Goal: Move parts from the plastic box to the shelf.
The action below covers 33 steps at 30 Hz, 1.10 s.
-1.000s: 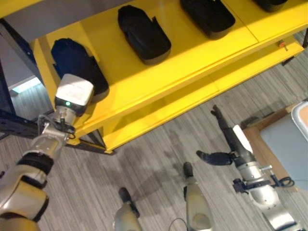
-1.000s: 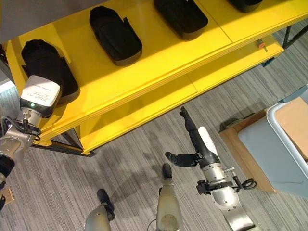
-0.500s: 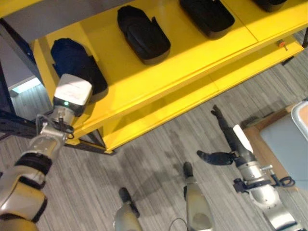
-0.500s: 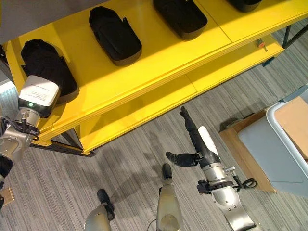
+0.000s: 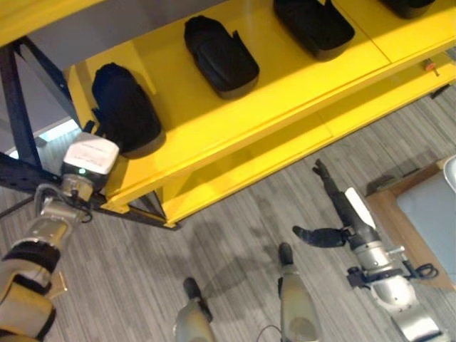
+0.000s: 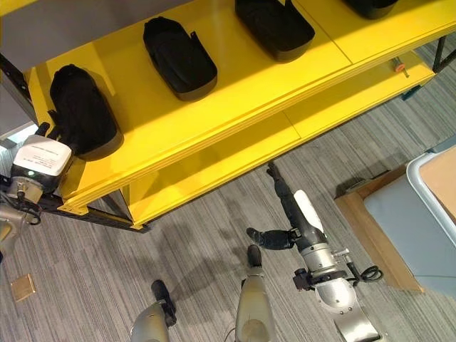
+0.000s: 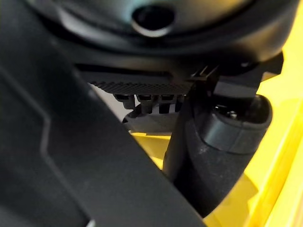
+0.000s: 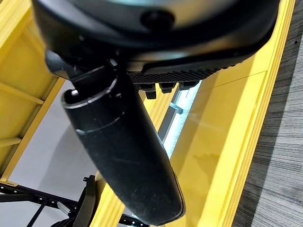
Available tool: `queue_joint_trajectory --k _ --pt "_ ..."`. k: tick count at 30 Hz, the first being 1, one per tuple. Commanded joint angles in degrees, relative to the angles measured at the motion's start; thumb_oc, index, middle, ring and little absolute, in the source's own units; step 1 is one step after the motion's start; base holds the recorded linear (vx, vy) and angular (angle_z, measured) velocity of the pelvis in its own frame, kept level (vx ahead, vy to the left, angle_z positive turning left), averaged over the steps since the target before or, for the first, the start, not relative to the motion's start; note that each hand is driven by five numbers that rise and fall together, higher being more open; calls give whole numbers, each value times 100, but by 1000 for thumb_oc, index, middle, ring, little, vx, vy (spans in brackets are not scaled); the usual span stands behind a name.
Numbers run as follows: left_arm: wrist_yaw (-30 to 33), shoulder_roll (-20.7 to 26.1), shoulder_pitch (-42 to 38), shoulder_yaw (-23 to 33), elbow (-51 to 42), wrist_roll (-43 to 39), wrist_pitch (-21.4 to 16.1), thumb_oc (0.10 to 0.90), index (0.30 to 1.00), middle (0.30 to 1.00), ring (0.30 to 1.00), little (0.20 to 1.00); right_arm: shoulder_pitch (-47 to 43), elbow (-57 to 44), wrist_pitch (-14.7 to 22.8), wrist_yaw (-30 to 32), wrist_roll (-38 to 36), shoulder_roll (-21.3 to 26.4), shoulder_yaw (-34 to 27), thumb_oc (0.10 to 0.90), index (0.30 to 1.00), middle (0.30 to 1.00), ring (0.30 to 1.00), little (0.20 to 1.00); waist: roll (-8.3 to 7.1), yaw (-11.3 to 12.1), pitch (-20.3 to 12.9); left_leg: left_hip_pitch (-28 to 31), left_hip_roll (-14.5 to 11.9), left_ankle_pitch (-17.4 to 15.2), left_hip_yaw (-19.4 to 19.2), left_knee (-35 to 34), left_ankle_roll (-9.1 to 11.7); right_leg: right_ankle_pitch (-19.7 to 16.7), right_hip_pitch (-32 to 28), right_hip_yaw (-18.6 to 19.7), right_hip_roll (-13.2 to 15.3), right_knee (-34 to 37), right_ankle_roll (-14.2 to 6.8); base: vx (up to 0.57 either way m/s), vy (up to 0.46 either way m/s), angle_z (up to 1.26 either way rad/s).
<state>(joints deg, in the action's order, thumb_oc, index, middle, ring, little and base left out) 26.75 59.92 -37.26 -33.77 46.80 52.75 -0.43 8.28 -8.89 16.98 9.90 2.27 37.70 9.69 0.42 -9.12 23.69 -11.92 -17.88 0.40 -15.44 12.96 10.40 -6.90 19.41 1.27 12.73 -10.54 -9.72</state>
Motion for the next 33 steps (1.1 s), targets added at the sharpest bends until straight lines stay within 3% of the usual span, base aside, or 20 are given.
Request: queue_joint_trajectory --k 1,10,18,22,23,27,33 --pt "172 907 29 638 58 82 231 900 1000 1000 1000 1000 -76 -845 432 93 56 102 -591 900 1000 1000 1000 1000 -38 9 -527 -178 123 88 321 179 -157 339 -88 94 52 -503 -109 0 0 0" --pt "289 991 114 942 -310 -53 250 900 1000 1000 1000 1000 25 -853 438 130 84 80 -702 900 1000 1000 1000 1000 -10 32 -577 -138 120 85 328 181 -157 365 -124 84 63 -535 -120 0 0 0" --pt "684 1089 740 2028 -1117 -341 332 900 1000 1000 1000 1000 156 -837 449 151 109 5 -812 900 1000 1000 1000 1000 23 102 -633 -64 119 75 364 177 -150 415 -213 60 62 -572 -101 0 0 0" --pt "1023 1034 1574 3153 -1920 -449 383 900 1000 1000 1000 1000 250 -805 446 142 108 -79 -911 900 1000 1000 1000 1000 40 186 -702 -5 113 97 381 105 -138 427 -276 27 49 -534 -81 0 0 0" --pt "1078 837 1979 3549 -2190 -492 387 900 1000 1000 1000 1000 233 -779 416 133 106 -130 -929 900 1000 1000 1000 1000 39 222 -716 15 113 99 394 100 -140 440 -307 15 42 -537 -63 0 0 0" --pt "1019 489 2723 4224 -2963 -464 249 900 1000 1000 1000 1000 222 -765 315 79 116 -165 -1009 900 1000 1000 1000 1000 33 256 -752 98 108 90 407 51 -143 448 -394 10 22 -491 -48 0 0 0" --pt "850 -122 3109 4432 -3886 -888 -306 900 1000 1000 1000 1000 131 -740 182 -11 17 -225 -985 900 1000 1000 1000 1000 7 243 -790 217 96 122 420 -31 -153 469 -531 -30 -2 -465 -20 3 -7 3"
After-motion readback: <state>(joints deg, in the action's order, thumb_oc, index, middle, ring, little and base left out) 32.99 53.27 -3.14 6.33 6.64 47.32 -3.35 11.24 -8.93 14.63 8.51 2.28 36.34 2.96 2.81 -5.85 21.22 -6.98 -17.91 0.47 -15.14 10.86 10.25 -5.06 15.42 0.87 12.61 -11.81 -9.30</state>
